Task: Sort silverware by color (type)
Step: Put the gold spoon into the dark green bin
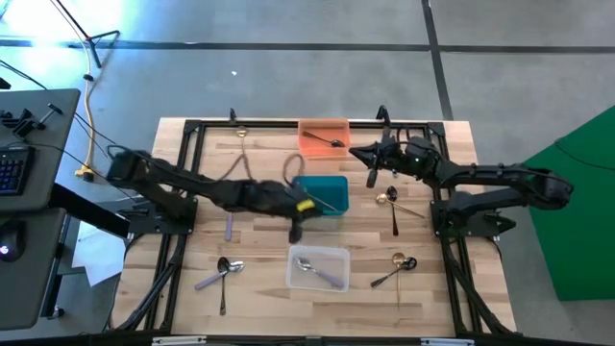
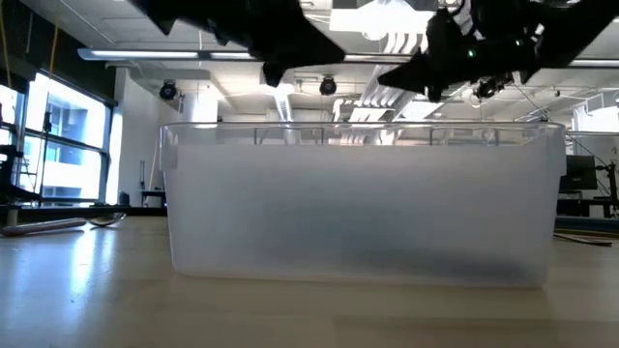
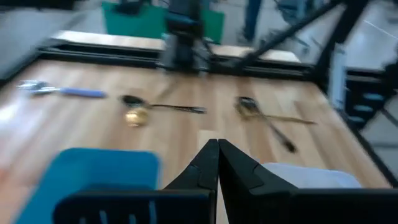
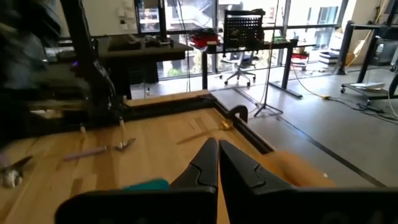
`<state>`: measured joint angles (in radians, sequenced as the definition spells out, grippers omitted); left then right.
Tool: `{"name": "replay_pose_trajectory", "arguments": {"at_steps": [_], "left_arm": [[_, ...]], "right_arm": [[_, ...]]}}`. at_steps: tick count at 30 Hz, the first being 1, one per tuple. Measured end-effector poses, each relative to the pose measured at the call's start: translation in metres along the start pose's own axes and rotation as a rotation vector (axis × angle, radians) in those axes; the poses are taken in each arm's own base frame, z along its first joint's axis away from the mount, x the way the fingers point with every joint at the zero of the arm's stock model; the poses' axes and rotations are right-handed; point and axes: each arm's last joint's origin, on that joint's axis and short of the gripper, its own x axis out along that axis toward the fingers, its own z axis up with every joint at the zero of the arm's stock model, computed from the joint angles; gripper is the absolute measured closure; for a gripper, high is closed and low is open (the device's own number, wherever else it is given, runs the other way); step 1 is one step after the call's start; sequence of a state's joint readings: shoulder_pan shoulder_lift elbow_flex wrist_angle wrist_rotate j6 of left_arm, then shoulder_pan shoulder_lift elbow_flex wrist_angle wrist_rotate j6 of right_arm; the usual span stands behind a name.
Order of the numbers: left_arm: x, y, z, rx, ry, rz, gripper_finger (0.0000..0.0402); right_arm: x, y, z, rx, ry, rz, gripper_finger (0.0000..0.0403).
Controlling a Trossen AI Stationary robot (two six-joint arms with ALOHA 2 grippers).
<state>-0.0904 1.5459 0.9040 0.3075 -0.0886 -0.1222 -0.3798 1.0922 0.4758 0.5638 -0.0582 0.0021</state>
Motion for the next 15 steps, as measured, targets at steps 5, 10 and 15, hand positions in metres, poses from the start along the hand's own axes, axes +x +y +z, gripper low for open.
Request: {"name": "replay_pose_trajectory", "arguments": {"at_steps": [5,10,15], "left_arm": [[-0.021,0.034,-0.009,-0.033,-0.082,0.09,0.0401],[-0.032,0.062,-0.016,-0.06,-0.129,0.174,0.0401],[-0.034,0.08,-0.015,-0.09,-0.169,0.229,0.0401]], "right_arm": [[0.012,0.01,0.04,0.022,-0.013,-0.027,0.0403],[0.02,0.02,0.096,0.002,-0.072,-0.036,0.0403],[0.019,0.03,0.143,-0.052,-0.062,0.002,0.0403]]}}
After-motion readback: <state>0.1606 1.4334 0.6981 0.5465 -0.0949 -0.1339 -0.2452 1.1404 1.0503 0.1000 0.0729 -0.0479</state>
